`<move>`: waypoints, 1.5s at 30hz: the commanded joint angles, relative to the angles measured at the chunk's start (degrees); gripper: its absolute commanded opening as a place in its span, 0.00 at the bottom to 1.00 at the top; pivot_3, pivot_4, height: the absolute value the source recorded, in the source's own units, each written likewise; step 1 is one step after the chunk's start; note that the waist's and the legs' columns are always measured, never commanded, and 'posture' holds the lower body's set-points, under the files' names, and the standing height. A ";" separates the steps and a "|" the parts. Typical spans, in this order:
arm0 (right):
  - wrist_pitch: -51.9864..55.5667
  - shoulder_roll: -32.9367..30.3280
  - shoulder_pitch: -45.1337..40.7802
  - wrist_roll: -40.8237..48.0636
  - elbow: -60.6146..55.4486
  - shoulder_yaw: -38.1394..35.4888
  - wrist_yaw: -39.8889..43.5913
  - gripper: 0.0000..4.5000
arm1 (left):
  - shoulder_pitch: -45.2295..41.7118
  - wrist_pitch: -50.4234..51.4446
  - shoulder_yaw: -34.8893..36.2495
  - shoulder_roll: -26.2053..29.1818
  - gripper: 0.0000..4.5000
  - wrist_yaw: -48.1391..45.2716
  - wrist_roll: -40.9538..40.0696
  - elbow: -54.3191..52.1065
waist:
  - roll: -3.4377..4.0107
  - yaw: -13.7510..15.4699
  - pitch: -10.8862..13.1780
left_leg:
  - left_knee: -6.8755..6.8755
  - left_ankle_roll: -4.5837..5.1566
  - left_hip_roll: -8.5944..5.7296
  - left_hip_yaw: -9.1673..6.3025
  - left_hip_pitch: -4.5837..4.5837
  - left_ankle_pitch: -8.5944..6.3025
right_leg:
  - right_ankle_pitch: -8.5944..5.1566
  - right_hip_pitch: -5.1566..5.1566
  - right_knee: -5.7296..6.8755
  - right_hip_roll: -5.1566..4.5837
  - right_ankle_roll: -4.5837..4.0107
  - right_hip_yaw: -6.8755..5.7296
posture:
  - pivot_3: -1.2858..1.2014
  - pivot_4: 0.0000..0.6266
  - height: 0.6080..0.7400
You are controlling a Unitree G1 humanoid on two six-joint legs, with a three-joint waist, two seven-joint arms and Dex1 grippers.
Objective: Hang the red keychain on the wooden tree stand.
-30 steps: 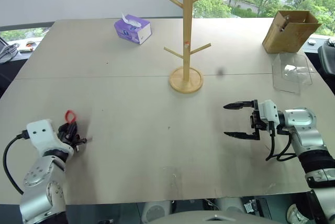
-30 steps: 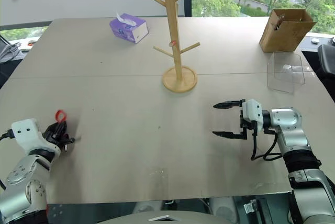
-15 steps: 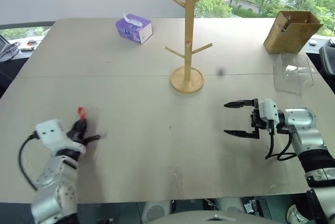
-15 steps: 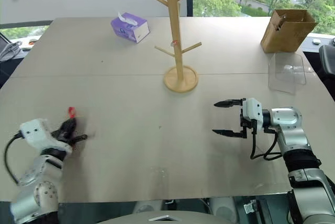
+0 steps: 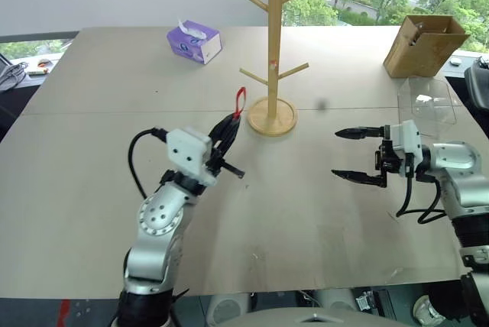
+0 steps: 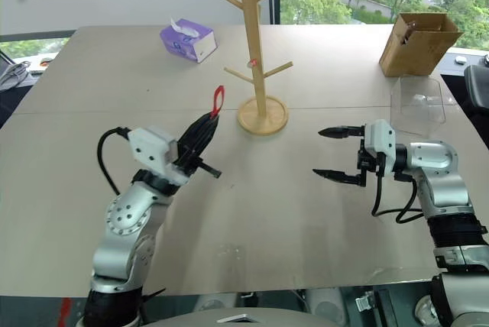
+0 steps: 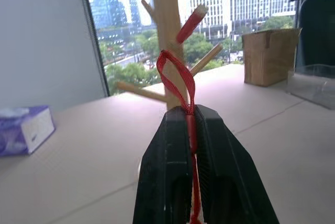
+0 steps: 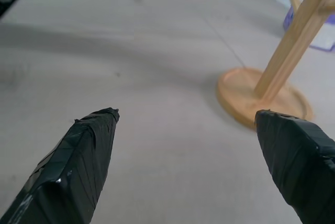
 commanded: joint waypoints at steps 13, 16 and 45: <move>22.46 -4.15 -4.92 15.85 -18.76 -9.17 -11.55 1.00 | -12.46 -8.15 -3.40 -3.00 0.01 -0.57 2.78 8.89 | -0.03 0.03 0.01 | 0.02 0.01 -0.02 -0.05 -0.06 -0.01 | 0.00 0.00 -0.04 0.00 0.01 -0.05 | 0.52 0.24 1.00; 22.44 -4.27 -5.25 15.34 -18.57 -9.34 -11.46 1.00 | -14.04 -8.94 -3.61 -3.75 0.01 -0.27 2.84 9.29 | -0.03 0.02 0.02 | 0.02 0.02 -0.02 -0.05 -0.07 0.00 | 0.00 -0.01 -0.03 0.01 0.02 -0.05 | 0.52 0.24 1.00; 21.60 -3.76 -7.28 13.09 -15.64 -8.43 -9.35 1.00 | -12.50 -8.02 -2.95 -3.67 0.01 3.73 7.00 14.09 | -0.03 0.00 0.02 | 0.02 0.02 -0.02 -0.05 -0.06 0.00 | 0.00 -0.01 -0.03 0.02 0.03 -0.05 | 0.52 0.24 1.00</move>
